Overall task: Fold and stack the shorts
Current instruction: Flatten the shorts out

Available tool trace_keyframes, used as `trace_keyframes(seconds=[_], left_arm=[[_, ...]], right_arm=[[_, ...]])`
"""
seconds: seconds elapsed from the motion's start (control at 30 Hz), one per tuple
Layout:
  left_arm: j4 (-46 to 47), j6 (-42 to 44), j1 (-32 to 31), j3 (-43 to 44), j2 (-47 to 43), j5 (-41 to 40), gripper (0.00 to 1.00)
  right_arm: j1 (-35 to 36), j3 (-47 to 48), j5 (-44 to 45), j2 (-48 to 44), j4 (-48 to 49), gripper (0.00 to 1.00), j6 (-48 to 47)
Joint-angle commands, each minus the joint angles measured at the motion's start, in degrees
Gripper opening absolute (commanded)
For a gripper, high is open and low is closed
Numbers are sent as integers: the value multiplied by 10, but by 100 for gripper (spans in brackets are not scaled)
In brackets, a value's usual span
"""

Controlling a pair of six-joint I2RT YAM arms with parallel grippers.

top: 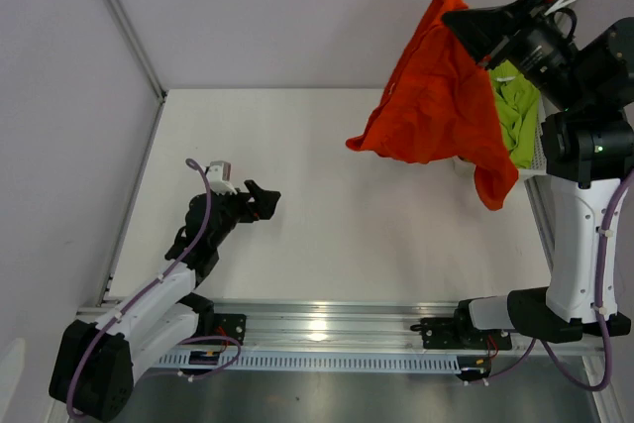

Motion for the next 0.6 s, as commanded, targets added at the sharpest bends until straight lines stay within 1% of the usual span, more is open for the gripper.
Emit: trace_keyframes(seconds=[0.0, 0.07, 0.13, 0.17, 0.23, 0.27, 0.3, 0.4, 0.43, 0.47, 0.5, 0.53, 0.57], left_arm=[[-1, 0, -5, 13, -41, -21, 99], [-11, -8, -5, 8, -74, -28, 99], [-18, -21, -5, 4, -101, -31, 99], [-4, -21, -4, 1, -126, -24, 99], [17, -22, -5, -14, -147, 14, 99], [45, -20, -5, -25, -161, 38, 99], [60, -17, -5, -25, -165, 39, 99], [125, -6, -5, -40, -161, 99, 99], [149, -9, -5, -51, -154, 147, 99], [203, -10, -5, -56, -147, 175, 99], [228, -11, -5, -58, -129, 199, 99], [271, -13, -5, -63, -119, 245, 99], [289, -13, -5, -65, -110, 261, 99]], right_arm=[[49, -19, -64, 2, 57, 0, 40], [69, -43, -67, 9, 74, 0, 51], [97, -50, -62, 30, 68, 0, 46], [103, -52, -58, 38, 63, 0, 39], [117, -63, -58, 53, 67, 0, 36], [123, -78, -52, 55, 73, 0, 31], [125, -88, -46, 57, 77, 0, 30], [129, -119, -40, 62, 93, 0, 33], [130, -124, -44, 66, 97, 0, 34], [131, -129, -46, 68, 101, 0, 35], [132, -138, -49, 72, 107, 0, 37], [134, -142, -52, 73, 109, 0, 38], [135, -144, -56, 75, 111, 0, 37]])
